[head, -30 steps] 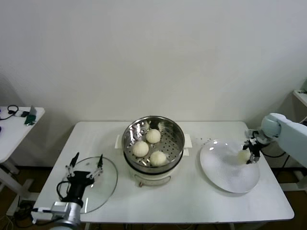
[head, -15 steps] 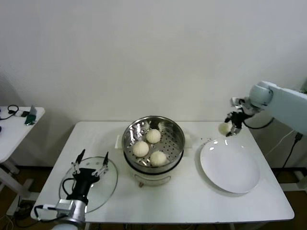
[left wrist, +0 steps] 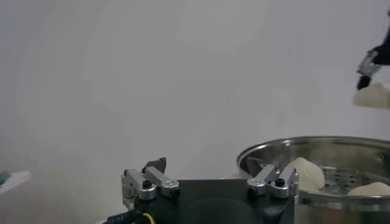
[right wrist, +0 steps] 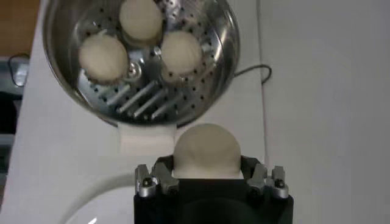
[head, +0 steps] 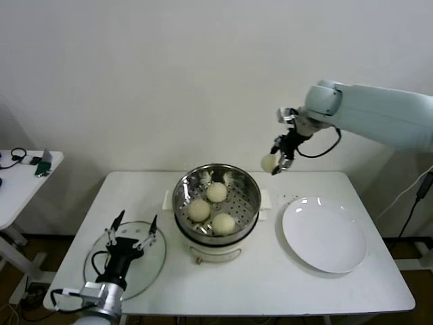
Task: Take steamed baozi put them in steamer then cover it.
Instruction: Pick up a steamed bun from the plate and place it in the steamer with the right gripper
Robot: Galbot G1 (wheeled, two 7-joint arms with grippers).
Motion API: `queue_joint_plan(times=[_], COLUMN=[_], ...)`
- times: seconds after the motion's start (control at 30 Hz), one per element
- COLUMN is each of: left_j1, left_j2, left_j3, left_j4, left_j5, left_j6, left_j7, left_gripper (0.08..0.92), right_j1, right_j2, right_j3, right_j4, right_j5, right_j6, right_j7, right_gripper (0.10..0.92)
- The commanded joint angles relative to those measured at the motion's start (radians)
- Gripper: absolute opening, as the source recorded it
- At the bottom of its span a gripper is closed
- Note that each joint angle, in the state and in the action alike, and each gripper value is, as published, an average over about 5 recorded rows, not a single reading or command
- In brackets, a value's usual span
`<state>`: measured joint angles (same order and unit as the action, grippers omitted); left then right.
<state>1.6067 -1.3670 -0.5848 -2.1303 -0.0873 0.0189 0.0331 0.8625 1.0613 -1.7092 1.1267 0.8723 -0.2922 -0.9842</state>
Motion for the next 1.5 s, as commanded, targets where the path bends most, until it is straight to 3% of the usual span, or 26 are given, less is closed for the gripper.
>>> queue_joint_plan(times=[0.03, 0.37, 1.17, 1.5], left_j1=[-0.001, -0.001, 0.000, -0.001], left_j2=[0.009, 0.017, 0.010, 0.013], left_j3=[0.002, -0.013, -0.013, -0.017], left_j4=[0.003, 0.005, 0.020, 0.018], left_j5=[-0.005, -0.018, -0.015, -0.017], left_j6=[-0.005, -0.006, -0.010, -0.011], left_j7=[0.003, 0.004, 0.004, 0.003], left_gripper=[0.823, 0.823, 0.823, 0.823], right_j1=[0.027, -0.081, -0.159, -0.136], right_j2=[0.154, 0.234, 0.234, 0.210], right_j3=[-0.063, -0.053, -0.053, -0.019], right_j4=[0.054, 0.020, -0.001, 0.007], right_j5=[0.114, 0.047, -0.049, -0.027], right_j6=[-0.042, -0.052, -0.050, -0.061], right_j7=[0.030, 0.049, 0.066, 0.060], right_gripper=[0.704, 0.704, 0.706, 0.820])
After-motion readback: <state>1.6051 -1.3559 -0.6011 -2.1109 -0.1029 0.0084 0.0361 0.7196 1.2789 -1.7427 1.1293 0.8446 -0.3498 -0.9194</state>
